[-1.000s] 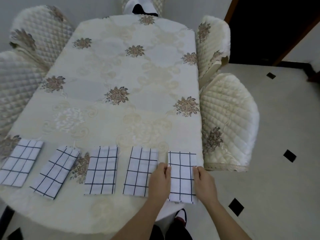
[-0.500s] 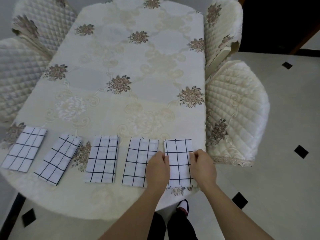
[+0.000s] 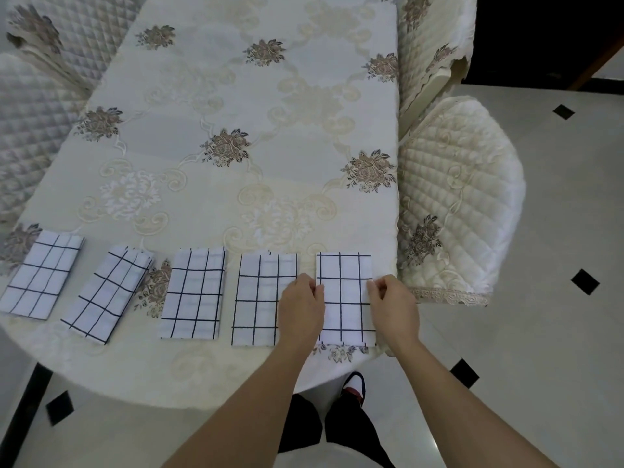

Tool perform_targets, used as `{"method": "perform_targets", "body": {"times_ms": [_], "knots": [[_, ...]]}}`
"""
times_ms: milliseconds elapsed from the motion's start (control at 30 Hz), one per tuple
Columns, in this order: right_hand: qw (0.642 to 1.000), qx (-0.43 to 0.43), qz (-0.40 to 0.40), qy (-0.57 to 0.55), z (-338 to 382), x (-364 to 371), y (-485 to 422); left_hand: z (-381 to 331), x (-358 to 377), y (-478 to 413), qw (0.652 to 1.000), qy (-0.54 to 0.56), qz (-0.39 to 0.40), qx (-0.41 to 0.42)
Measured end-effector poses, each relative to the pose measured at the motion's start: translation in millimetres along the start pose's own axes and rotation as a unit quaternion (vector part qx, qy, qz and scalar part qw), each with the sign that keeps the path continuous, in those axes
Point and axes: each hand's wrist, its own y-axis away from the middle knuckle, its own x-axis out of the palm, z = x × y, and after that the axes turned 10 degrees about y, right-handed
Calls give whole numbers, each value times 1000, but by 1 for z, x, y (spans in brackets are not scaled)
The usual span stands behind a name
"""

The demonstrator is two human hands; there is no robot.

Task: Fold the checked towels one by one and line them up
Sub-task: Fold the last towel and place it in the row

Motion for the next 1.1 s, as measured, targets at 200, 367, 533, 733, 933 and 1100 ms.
{"method": "perform_targets", "body": {"times_ms": [200, 367, 533, 733, 933, 1100], "knots": [[994, -105, 7, 33, -18, -14, 18, 5, -18, 18, 988, 0, -20, 153], [928, -311, -54, 199, -41, -18, 37, 33, -28, 34, 902, -191, 13, 388], [869, -396, -16, 296, -51, -9, 44, 54, -22, 37, 858, -303, 75, 409], [856, -398, 24, 329, -51, 2, 48, 65, -15, 39, 845, -321, 111, 413], [864, -386, 32, 322, -57, 5, 55, 66, -12, 41, 850, -312, 108, 410], [867, -379, 48, 320, -57, 7, 53, 67, -10, 38, 852, -307, 107, 410]]}}
